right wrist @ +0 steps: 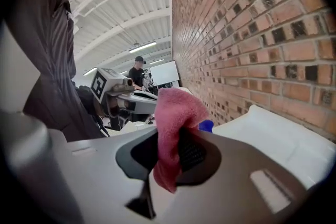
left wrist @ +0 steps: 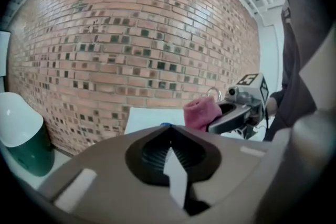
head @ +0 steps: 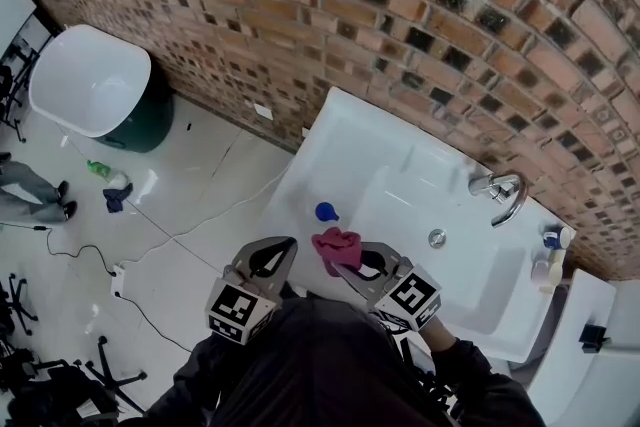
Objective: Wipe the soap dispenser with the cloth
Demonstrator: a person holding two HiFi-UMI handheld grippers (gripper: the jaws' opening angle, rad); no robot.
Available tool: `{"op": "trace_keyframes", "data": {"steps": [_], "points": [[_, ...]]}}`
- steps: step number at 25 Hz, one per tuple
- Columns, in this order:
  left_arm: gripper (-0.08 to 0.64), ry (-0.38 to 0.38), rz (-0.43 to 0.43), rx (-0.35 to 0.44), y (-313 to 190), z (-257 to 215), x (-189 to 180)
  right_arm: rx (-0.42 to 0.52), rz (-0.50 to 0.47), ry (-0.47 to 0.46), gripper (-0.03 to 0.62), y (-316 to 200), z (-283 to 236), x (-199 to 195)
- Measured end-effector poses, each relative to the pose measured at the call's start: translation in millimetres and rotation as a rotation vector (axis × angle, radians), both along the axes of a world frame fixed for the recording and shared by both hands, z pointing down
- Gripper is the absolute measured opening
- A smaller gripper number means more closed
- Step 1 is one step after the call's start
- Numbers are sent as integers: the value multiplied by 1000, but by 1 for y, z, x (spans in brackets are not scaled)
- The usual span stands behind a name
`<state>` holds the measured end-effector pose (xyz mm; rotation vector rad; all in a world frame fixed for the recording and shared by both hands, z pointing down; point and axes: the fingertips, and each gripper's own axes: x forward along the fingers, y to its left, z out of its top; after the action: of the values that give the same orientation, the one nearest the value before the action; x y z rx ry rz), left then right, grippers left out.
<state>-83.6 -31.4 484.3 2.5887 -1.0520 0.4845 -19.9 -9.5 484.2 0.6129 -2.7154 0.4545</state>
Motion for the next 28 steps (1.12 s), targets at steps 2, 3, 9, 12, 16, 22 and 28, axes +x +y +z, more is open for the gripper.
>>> {"op": "trace_keyframes", "data": {"steps": [2, 3, 9, 12, 16, 22, 28], "points": [[0, 6, 23, -4, 2, 0, 7, 4, 12, 5, 66, -2, 1, 2], [0, 9, 39, -4, 3, -1, 10, 7, 9, 6, 66, -2, 0, 2], [0, 15, 49, -16, 8, 0, 12, 14, -11, 20, 64, -1, -1, -2], [0, 17, 62, -19, 10, 0, 12, 2, -4, 19, 64, -1, 0, -2], [0, 21, 61, -22, 11, 0, 11, -2, -2, 15, 64, -1, 0, -4], [0, 20, 49, -18, 9, -1, 9, 1, -5, 18, 64, -1, 0, -5], [0, 19, 70, -18, 12, 0, 11, 5, -16, 9, 64, -1, -3, -9]]}}
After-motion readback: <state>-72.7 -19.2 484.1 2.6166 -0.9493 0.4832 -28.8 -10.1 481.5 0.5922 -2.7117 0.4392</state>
